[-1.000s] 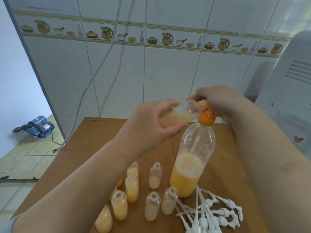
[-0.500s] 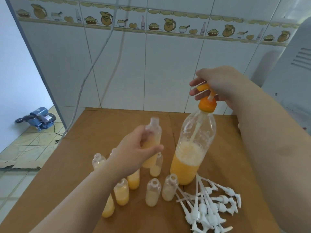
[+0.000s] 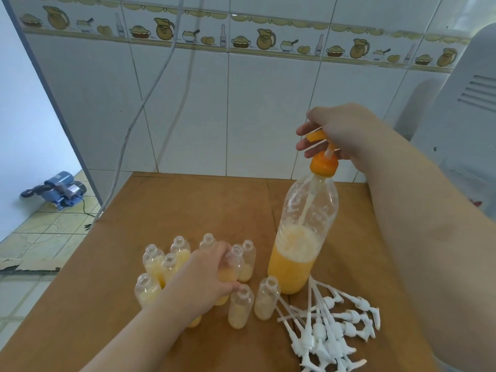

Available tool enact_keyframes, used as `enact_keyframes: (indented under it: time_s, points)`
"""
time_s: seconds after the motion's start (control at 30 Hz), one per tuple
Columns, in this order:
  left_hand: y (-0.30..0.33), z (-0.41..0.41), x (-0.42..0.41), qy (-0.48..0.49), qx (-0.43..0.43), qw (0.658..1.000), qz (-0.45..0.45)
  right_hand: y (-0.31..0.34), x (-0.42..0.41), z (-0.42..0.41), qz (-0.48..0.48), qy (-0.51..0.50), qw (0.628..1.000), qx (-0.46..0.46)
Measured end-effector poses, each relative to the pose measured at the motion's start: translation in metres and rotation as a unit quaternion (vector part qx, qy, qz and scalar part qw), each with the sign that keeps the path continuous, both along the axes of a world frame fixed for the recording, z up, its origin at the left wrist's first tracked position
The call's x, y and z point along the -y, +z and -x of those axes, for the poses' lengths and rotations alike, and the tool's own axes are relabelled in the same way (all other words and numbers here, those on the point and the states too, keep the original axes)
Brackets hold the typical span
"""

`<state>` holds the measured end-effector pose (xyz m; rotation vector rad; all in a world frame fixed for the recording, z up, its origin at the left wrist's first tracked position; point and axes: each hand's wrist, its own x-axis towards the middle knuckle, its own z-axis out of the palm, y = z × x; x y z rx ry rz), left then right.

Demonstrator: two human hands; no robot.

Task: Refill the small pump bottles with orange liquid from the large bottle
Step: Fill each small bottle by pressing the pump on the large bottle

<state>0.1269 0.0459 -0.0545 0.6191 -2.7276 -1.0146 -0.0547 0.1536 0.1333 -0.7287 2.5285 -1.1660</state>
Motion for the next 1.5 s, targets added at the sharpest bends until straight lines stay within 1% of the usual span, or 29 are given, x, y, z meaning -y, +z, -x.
enact_keyframes:
  time_s: [0.2, 0.33, 0.43, 0.53, 0.63, 0.83, 0.97, 1.07, 1.17, 1.3, 1.5]
  points:
    - [0.003, -0.005, 0.007, 0.008, 0.017, 1.000, -0.004, 0.000, 0.000, -0.001, 0.001, 0.001, 1.000, -0.001]
    - [0.002, -0.011, 0.005, -0.008, 0.055, 0.998, 0.023, 0.001, 0.001, -0.002, 0.001, -0.001, 1.000, 0.003]
    - [0.000, -0.012, 0.000, -0.008, 0.094, 0.994, 0.061, 0.001, 0.001, -0.002, 0.008, -0.005, 1.000, 0.006]
    - [-0.002, -0.010, -0.008, -0.013, 0.136, 0.983, 0.121, 0.001, 0.001, -0.003, 0.009, -0.007, 1.000, 0.007]
    - [-0.007, -0.009, -0.014, -0.009, 0.159, 0.972, 0.172, 0.001, 0.001, -0.002, 0.014, -0.009, 1.000, 0.009]
    - [-0.014, -0.008, -0.017, 0.006, 0.177, 0.955, 0.237, 0.002, 0.001, 0.000, 0.019, -0.012, 1.000, 0.011]
    - [-0.017, -0.008, -0.018, 0.008, 0.151, 0.955, 0.255, 0.000, 0.003, 0.001, 0.024, -0.012, 1.000, 0.010]
    - [-0.014, -0.006, -0.022, -0.005, 0.137, 0.948, 0.286, 0.000, 0.004, 0.002, 0.026, -0.013, 1.000, 0.009]
    - [-0.014, -0.002, -0.027, -0.022, 0.148, 0.941, 0.305, 0.001, 0.004, 0.002, 0.029, -0.015, 0.999, 0.011]
    - [-0.018, 0.004, -0.035, -0.024, 0.186, 0.938, 0.292, 0.000, 0.005, 0.003, 0.031, -0.016, 0.999, 0.009]
    - [-0.020, 0.011, -0.046, -0.032, 0.178, 0.942, 0.284, -0.001, 0.005, 0.006, 0.031, -0.016, 0.999, 0.004]
